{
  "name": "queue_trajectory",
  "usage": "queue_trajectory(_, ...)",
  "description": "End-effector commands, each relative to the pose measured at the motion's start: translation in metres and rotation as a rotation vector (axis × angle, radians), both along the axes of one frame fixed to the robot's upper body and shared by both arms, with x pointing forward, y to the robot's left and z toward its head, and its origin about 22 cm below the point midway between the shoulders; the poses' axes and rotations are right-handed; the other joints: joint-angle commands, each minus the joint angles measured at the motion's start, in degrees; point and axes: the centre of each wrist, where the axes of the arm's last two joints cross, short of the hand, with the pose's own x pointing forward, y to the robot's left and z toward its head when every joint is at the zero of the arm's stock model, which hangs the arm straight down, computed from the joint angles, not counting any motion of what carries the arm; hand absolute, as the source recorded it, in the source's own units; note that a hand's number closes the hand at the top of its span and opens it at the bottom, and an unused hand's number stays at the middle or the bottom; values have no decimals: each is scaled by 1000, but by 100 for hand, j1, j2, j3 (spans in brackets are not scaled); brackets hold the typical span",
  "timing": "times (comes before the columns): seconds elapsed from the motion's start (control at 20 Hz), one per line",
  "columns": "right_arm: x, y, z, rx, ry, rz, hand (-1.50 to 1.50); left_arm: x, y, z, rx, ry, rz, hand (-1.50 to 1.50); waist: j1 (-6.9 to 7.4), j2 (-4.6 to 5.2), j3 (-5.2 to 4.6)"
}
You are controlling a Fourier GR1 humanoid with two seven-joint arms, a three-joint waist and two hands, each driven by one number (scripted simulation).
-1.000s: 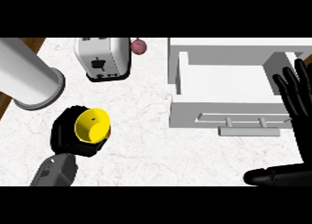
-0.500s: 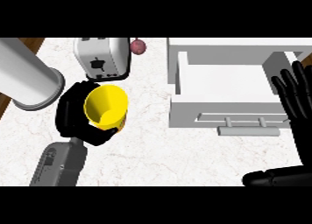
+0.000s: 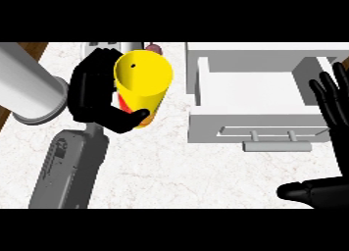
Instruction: Pick up the cup, place it into the drawer and close the drawer
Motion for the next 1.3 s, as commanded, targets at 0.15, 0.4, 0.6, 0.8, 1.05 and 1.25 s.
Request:
queue_trajectory(0.15,-6,7,2,-1,22,-10,-150,14,-43,39,56,0,10,150,-18,2,-1)
queue_trajectory(0.4,-9,5,2,-10,4,-12,-150,42,-51,82,93,-14,27,150,-36,6,0)
queue_trajectory(0.6,17,4,3,-3,-15,-6,-150,54,-69,71,133,29,-11,150,-26,21,0)
queue_trajectory(0.8,8,3,3,3,1,-16,-150,55,-105,88,169,71,-6,150,-56,13,0)
queue_trajectory(1.05,-4,11,-3,-9,-1,0,-150,70,-121,79,186,80,37,150,-120,24,0)
queue_trajectory(1.25,3,-11,-6,-13,16,11,-150,76,-139,77,215,97,64,150,-224,47,3)
